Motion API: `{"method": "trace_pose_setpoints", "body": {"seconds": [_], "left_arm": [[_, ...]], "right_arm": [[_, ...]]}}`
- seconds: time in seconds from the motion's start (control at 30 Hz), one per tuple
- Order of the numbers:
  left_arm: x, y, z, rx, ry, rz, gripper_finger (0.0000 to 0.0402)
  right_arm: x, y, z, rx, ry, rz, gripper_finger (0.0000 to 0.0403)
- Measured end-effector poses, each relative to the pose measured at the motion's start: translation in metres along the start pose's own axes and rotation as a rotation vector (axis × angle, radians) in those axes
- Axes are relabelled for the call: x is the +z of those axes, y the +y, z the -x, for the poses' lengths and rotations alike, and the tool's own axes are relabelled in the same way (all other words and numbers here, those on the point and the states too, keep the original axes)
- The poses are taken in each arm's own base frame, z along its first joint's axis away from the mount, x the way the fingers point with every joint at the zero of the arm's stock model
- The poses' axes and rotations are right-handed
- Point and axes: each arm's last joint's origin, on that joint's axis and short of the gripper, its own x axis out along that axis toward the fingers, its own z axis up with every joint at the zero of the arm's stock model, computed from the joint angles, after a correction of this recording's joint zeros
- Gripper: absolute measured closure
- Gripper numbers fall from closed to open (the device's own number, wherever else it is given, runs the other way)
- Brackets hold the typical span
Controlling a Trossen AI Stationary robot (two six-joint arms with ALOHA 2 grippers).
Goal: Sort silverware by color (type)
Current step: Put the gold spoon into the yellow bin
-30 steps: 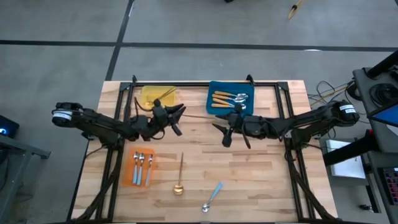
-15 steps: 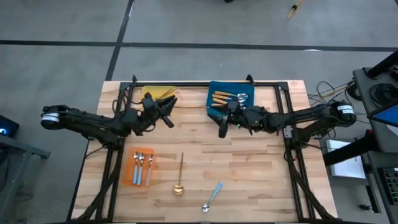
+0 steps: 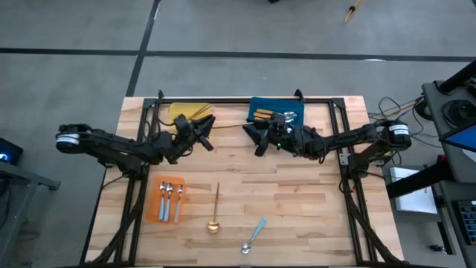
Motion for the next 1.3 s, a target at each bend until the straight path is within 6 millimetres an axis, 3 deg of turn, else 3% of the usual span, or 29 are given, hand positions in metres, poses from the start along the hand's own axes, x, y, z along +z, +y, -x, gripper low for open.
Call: {"method": "trace_pose_setpoints", "body": {"seconds": [0.5,0.9,1.0,1.3], "left_arm": [[-0.023,-0.004,-0.009,-0.006,-0.024,0.078,0.0358],[-0.028,-0.004,-0.011,-0.009,-0.042,0.094,0.0358],[-0.028,-0.004,-0.011,-0.014,-0.043,0.096,0.0358],[-0.030,-0.004,-0.011,-0.007,-0.032,0.084,0.0358]], "right_arm": [[0.008,0.003,-0.005,0.010,-0.023,0.045,0.0231],[0.006,0.003,-0.005,0.015,-0.006,0.120,0.0367],[0.007,0.003,-0.005,0.024,-0.007,0.115,0.0385],[0.006,0.003,-0.005,0.007,-0.004,0.144,0.0344]]}}
